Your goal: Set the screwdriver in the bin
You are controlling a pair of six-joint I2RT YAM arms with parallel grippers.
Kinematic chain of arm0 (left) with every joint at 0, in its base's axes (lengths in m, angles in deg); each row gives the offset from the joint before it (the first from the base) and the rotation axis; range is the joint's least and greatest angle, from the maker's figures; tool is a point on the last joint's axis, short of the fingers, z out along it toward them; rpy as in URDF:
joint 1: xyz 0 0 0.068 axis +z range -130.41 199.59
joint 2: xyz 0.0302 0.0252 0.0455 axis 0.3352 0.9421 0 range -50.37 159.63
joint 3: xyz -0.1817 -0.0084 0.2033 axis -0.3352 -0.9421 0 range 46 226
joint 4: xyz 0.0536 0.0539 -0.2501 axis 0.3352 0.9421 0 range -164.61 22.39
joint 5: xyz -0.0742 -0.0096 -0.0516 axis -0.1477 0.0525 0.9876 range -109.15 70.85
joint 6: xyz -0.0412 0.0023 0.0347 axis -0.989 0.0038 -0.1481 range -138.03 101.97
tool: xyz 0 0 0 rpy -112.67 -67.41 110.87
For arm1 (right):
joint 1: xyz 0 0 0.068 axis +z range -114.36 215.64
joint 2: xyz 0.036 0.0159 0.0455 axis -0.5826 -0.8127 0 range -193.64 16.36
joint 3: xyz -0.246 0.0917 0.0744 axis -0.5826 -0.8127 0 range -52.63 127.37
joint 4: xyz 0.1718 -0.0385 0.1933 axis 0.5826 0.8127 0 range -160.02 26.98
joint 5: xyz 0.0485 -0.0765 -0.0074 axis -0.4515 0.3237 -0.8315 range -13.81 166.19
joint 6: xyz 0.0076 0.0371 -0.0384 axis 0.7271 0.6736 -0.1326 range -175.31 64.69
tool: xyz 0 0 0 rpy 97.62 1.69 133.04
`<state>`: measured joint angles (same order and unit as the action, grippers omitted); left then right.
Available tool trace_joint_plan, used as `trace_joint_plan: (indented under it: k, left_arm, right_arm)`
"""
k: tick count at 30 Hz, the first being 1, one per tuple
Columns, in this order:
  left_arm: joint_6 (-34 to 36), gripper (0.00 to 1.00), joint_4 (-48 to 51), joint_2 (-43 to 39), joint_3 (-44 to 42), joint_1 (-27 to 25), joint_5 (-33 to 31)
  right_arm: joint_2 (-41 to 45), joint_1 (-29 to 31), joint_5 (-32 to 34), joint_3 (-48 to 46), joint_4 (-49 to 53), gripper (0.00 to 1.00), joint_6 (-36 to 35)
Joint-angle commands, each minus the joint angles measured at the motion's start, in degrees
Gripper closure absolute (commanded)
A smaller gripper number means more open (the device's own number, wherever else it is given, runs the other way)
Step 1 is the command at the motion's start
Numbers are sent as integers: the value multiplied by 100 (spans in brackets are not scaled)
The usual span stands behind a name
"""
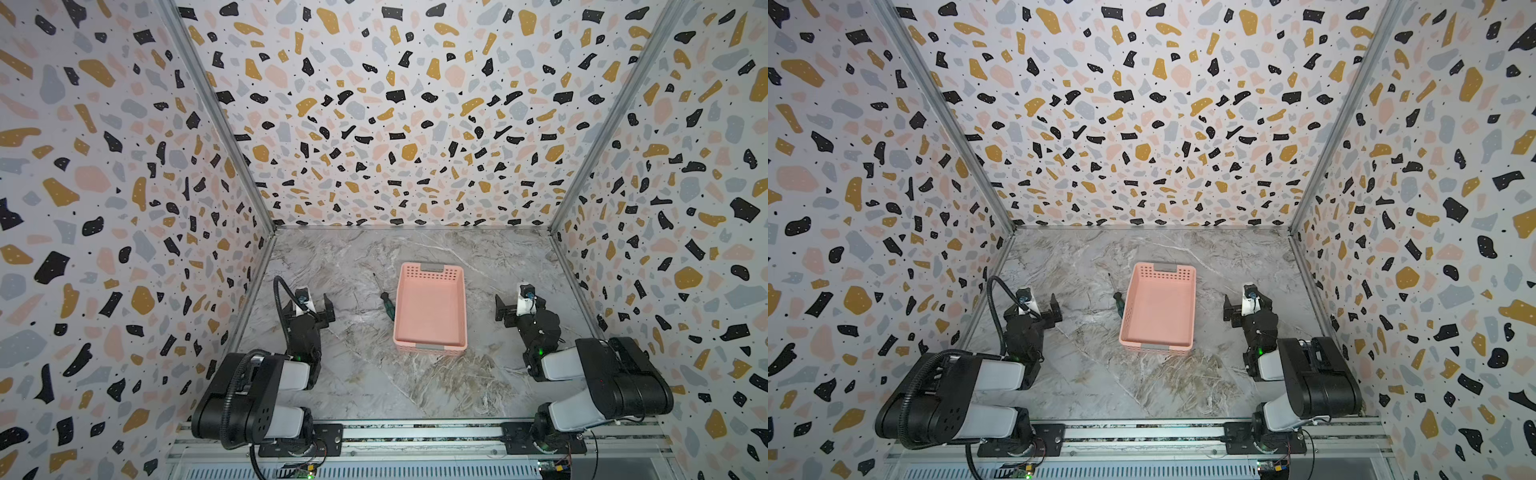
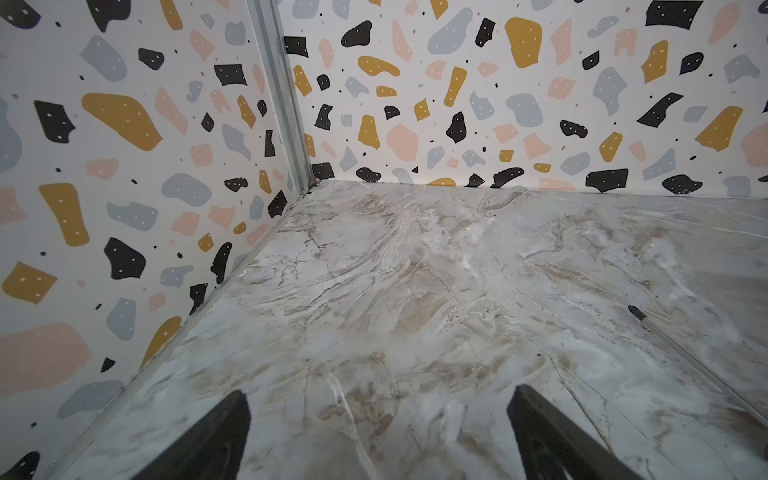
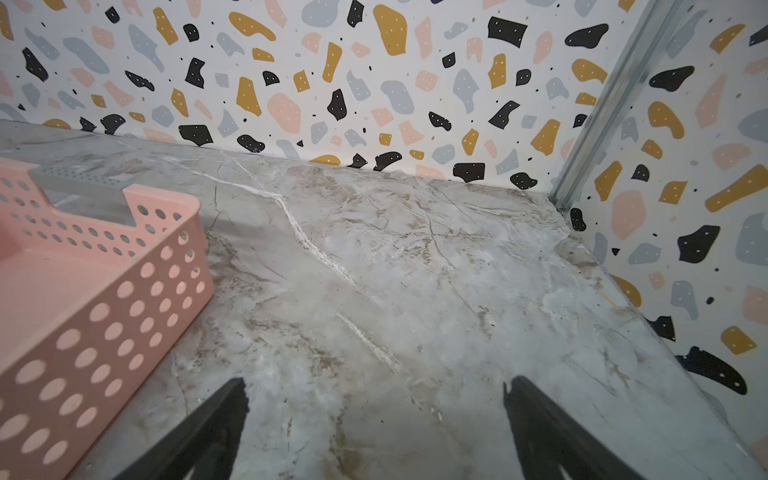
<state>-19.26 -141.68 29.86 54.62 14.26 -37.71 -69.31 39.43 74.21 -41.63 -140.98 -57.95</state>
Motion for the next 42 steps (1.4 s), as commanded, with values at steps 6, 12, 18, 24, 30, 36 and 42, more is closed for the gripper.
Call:
trace_joint_plan:
  k: [6,12,18,24,30,36,42]
  left_arm:
    - [3,0,-186,-7,78,-30,-94]
    - [1,0,-184,-7,78,-34,-94]
    - [8,1,-161,-16,96,-30,-77]
    - [2,0,-161,-6,96,-30,-81]
    - [9,0,-166,-16,91,-30,-59]
    - [152,1,644,-300,467,-39,286]
    - [-1077,0,2802,-1474,1441,-101,40]
  right_arm:
    - [15,-22,-31,130,6,1,74]
    - [23,-17,-31,130,3,1,70]
    - [16,-22,-26,130,5,1,78]
    - [18,-21,-31,130,6,1,70]
    - [19,-20,-31,130,7,1,61]
    - [19,-34,-50,122,-2,1,79]
    - [100,-67,85,179,88,1,173]
